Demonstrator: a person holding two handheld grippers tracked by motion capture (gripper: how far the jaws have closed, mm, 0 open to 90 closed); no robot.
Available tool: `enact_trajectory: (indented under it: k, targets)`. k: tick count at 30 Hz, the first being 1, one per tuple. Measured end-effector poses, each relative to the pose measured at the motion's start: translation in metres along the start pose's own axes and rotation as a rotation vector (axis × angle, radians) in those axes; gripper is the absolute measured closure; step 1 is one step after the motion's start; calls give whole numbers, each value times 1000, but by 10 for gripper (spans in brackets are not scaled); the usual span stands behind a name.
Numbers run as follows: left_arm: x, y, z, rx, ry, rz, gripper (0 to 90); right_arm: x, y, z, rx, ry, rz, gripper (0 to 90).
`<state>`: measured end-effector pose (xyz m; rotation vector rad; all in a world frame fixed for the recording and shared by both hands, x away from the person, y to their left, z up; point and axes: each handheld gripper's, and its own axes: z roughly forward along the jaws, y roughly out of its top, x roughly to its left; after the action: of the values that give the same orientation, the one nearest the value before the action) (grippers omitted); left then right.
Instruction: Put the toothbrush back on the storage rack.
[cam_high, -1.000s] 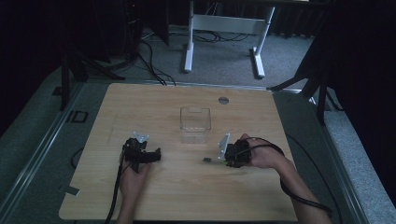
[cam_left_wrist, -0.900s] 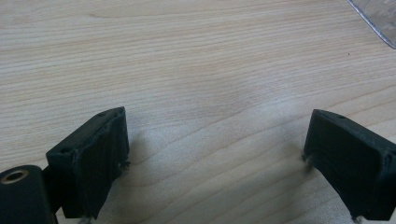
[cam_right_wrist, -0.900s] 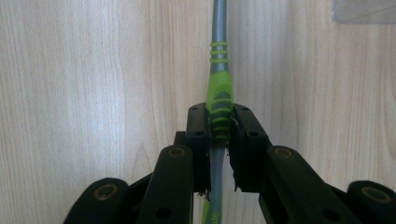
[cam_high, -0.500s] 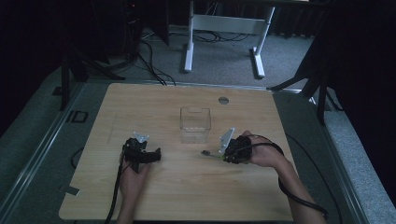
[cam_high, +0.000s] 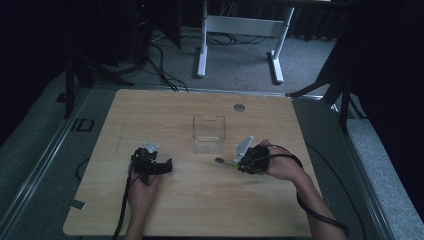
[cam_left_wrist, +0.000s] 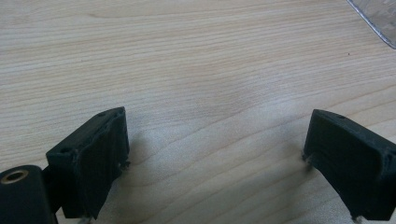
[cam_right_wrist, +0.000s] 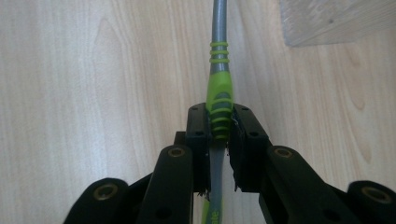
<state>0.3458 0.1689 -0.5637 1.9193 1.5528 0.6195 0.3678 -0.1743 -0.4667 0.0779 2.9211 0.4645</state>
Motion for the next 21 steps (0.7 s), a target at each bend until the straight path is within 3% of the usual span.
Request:
enact_trajectory:
  k: [11, 21]
  targets:
    - [0, 0, 0, 0, 0, -1, 71, 0, 0, -2, -59, -26, 40, 790]
    - [0, 0, 0, 0, 0, 0, 71, 4, 2, -8, -113, -44, 48, 790]
